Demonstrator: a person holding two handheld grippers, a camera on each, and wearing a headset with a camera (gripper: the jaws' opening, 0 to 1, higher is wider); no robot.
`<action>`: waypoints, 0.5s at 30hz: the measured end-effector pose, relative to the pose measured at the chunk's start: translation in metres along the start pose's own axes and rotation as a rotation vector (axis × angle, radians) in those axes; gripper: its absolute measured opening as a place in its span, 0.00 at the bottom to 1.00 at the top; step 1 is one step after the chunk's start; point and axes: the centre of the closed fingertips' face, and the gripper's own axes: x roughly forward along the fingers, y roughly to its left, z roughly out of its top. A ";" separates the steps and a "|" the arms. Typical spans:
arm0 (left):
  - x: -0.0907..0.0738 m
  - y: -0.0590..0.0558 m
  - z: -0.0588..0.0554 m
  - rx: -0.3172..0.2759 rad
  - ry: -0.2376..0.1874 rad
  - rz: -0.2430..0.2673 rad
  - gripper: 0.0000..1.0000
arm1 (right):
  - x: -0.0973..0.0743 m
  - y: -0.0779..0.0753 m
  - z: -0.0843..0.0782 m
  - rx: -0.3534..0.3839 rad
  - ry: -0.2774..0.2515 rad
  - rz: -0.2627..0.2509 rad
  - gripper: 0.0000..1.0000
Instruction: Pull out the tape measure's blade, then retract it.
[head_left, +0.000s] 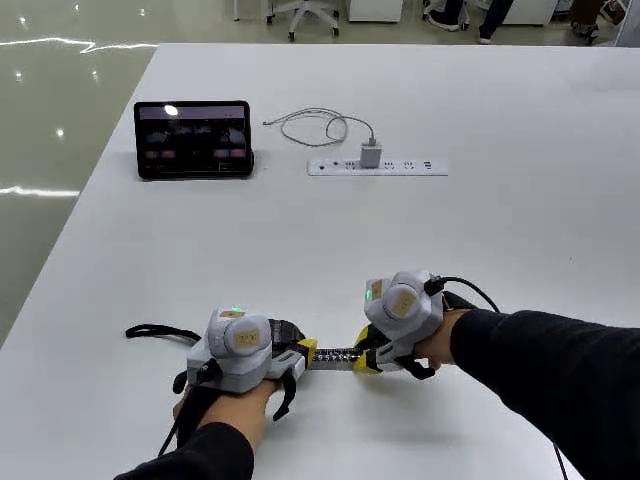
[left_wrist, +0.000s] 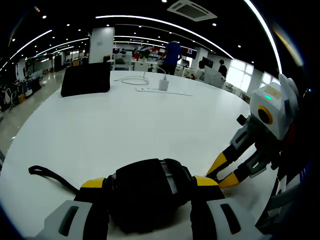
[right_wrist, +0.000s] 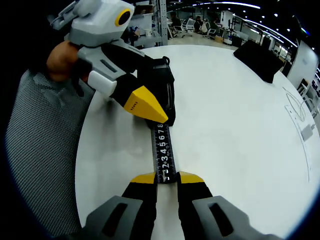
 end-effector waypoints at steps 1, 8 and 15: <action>0.000 0.000 0.000 0.000 0.001 0.000 0.62 | 0.001 0.000 0.001 0.003 -0.005 -0.001 0.11; 0.000 0.000 0.000 0.000 0.002 0.000 0.62 | 0.007 0.001 0.008 -0.009 -0.009 0.002 0.11; 0.000 0.000 0.000 -0.001 0.002 0.000 0.62 | 0.011 0.003 0.016 -0.009 -0.025 -0.002 0.11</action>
